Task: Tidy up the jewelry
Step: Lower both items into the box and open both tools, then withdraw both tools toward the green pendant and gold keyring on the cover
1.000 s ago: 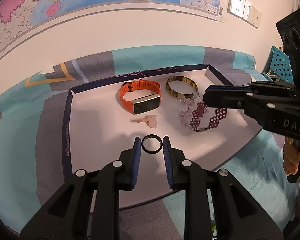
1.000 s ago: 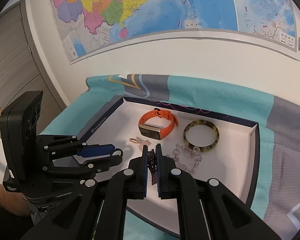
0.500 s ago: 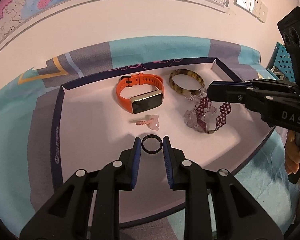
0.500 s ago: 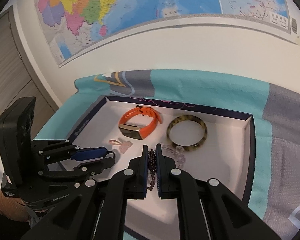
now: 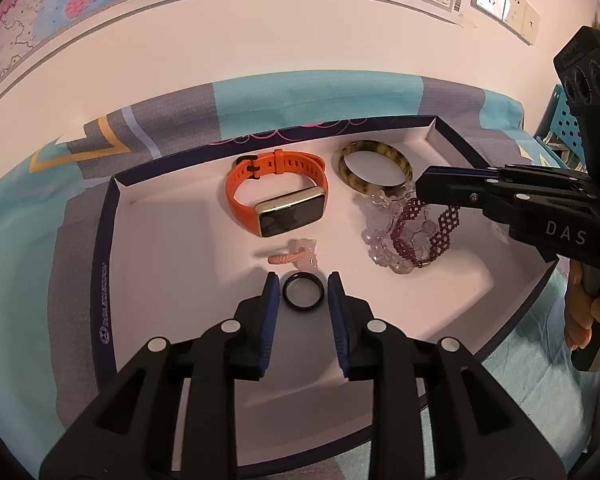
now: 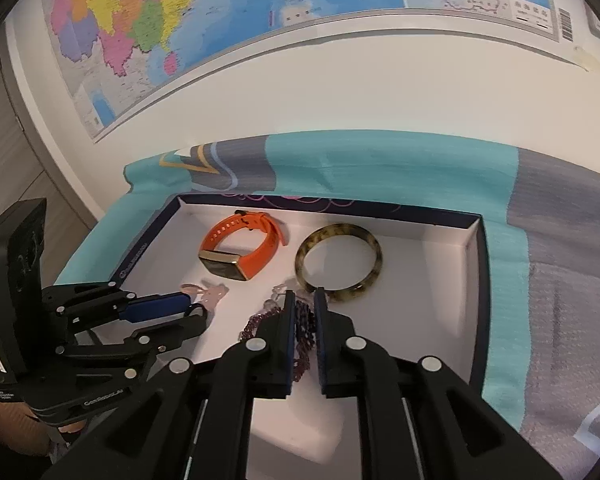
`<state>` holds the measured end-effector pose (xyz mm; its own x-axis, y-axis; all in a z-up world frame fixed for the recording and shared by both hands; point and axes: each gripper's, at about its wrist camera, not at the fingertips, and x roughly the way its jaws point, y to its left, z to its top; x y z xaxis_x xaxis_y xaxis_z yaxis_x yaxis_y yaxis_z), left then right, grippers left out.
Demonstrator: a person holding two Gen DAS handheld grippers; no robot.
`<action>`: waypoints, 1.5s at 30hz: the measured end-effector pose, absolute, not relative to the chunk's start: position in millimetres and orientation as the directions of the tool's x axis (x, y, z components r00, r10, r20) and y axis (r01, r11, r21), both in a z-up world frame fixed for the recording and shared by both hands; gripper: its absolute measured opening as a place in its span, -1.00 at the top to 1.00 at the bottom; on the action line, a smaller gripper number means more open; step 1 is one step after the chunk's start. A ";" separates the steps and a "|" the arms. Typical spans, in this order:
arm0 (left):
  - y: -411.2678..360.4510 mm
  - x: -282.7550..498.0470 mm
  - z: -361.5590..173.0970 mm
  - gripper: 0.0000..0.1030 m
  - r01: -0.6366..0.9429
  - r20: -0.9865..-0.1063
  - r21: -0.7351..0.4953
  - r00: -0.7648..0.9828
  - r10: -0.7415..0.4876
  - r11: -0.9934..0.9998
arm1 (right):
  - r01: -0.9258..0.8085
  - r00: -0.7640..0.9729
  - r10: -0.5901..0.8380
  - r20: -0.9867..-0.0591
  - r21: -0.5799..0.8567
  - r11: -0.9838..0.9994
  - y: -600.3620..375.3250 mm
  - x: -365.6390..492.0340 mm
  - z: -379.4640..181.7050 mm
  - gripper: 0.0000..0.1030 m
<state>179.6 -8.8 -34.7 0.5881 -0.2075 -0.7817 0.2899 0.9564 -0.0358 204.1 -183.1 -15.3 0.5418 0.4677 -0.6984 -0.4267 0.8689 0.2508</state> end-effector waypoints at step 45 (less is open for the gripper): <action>4.1 25.2 -30.1 0.04 0.445 -0.738 -0.006 0.602 -0.304 0.896 | -0.623 0.393 0.520 -0.758 0.196 0.758 -159.3 68.1 -38.1 0.79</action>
